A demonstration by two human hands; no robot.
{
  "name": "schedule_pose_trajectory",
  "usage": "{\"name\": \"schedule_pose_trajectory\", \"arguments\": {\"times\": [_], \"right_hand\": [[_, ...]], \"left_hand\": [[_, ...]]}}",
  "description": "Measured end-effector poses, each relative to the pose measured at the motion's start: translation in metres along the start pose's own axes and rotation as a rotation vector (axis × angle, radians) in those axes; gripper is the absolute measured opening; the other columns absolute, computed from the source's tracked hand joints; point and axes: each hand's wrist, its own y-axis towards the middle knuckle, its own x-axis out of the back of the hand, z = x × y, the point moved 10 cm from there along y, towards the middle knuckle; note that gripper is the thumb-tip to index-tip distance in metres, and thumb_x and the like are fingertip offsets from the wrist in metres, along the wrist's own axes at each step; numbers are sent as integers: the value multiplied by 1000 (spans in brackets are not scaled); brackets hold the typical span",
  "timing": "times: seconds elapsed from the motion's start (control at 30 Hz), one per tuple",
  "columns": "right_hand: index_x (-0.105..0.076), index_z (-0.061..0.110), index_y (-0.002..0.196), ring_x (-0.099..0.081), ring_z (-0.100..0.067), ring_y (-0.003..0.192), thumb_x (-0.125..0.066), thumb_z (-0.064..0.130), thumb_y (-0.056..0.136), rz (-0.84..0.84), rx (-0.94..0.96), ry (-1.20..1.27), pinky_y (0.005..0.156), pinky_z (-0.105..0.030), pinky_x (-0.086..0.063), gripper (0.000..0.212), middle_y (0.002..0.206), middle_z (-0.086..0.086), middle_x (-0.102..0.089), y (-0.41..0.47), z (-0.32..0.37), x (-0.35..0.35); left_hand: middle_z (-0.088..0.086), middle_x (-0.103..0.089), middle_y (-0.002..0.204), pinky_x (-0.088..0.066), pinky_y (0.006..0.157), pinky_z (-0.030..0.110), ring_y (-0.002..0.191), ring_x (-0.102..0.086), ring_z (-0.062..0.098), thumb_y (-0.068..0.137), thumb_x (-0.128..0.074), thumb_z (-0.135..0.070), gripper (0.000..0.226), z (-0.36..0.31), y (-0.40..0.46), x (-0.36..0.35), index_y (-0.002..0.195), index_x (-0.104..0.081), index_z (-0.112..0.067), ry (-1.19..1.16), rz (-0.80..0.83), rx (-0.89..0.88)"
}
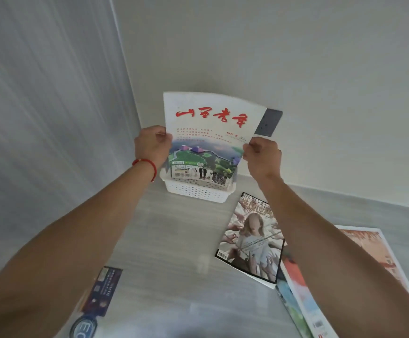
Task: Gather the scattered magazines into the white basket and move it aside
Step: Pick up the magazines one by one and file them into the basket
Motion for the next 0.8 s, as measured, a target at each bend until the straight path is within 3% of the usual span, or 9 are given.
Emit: {"name": "schedule_pose_trajectory", "arguments": {"times": [0.17,0.23,0.3,0.37,0.43,0.5,0.6,0.7,0.8], "right_hand": [[-66,-1,73,-58,-30,71,-57,8,87,62,-50,-34,66,-24,-45,19,77,-18,-70,17,-17,-34],[-64,-3,74,-58,-34,65,-58,10,83,72,-92,-67,73,-38,-63,17,67,-14,-64,27,-32,-43],[-61,-5,73,-47,-18,58,-58,13,76,78,-155,-103,71,-50,-63,18,60,-5,-47,36,-52,-49],[-61,-5,73,-48,-11,61,-57,12,74,71,-216,-78,62,-33,-58,17,59,-9,-44,39,-64,-51],[-68,-3,73,-62,-13,60,-60,7,78,41,-264,-17,64,-31,-55,14,67,-28,-58,37,-69,-49],[-77,4,75,-77,-23,69,-63,2,83,63,-301,46,76,-37,-65,16,79,-22,-74,37,-73,-53],[-81,33,70,-76,-26,82,-67,3,78,134,-350,112,86,-48,-62,34,80,-5,-78,42,-86,-66],[-80,22,87,-68,-19,88,-67,7,78,199,-362,142,93,-56,-57,22,92,3,-74,39,-98,-75],[-73,12,115,-72,-19,86,-59,-1,91,278,-424,238,85,-42,-61,31,98,-6,-74,13,-111,-69]], "left_hand": [[11,-79,94,-64,77,40,80,-76,27,93,-59,-14,21,30,14,-26,90,-77,-4,47,88,62],[15,-78,93,-64,77,42,82,-75,30,96,-56,-14,23,41,18,-37,90,-74,0,74,128,80],[16,-77,95,-63,79,44,85,-74,32,99,-54,-15,24,47,21,-48,93,-71,0,101,174,84],[14,-76,98,-62,81,43,88,-72,31,100,-53,-17,25,52,25,-57,94,-70,0,133,210,86],[14,-76,97,-61,82,42,89,-72,32,100,-52,-18,26,61,29,-64,95,-70,0,138,225,118],[16,-76,96,-61,84,44,89,-73,33,100,-51,-19,28,69,32,-67,95,-72,0,109,225,167],[14,-76,103,-62,82,42,90,-73,33,96,-54,-18,22,86,35,-74,96,-70,-3,76,255,231],[5,-70,121,-60,75,34,100,-68,28,89,-61,-13,34,94,32,-78,124,-62,-15,46,262,277],[10,-64,136,-51,67,22,114,-64,32,96,-57,-6,34,80,20,-86,129,-62,-11,52,288,215]]}}
